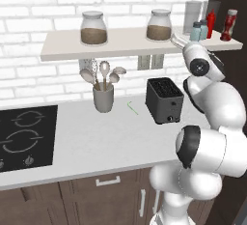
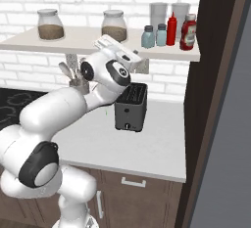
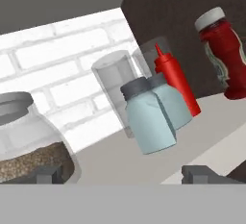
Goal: Put the shaker and condiment bottle from the counter next to their counterparts in the cabinet.
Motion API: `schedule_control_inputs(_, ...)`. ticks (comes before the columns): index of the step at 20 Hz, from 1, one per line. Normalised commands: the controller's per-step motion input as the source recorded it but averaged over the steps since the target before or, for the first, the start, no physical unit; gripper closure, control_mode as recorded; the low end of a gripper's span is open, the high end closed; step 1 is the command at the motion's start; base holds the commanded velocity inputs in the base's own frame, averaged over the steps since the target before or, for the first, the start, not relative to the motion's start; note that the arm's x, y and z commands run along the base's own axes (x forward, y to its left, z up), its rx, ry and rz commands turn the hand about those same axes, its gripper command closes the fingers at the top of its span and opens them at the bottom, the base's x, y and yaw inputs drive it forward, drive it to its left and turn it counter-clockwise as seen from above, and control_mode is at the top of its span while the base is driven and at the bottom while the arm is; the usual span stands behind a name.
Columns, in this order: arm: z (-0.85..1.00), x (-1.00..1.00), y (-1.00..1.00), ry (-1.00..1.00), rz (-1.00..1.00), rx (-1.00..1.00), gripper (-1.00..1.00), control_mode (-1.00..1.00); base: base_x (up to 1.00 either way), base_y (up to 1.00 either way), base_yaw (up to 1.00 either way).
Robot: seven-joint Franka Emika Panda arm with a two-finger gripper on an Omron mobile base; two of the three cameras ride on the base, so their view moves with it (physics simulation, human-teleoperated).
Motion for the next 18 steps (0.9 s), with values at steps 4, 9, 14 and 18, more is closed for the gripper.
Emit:
schedule_control_inputs(4, 0.89, -1.00, 0.40, 0.02, 0.03, -0.05, -1.00, -1.00, 0.00, 0.00, 0.00)
schedule_control_inputs(9, 0.84, -1.00, 0.33, 0.03, 0.04, -0.15, -1.00, -1.00, 0.00, 0.00, 0.00)
schedule_control_inputs(14, 0.59, -1.00, 0.11, 0.13, 0.00, -0.23, -1.00, -1.00, 0.00, 0.00, 0.00)
schedule_control_inputs(18, 0.21, -1.00, -0.01, 0.14, 0.02, -0.27, -1.00, -1.00, 0.00, 0.00, 0.00)
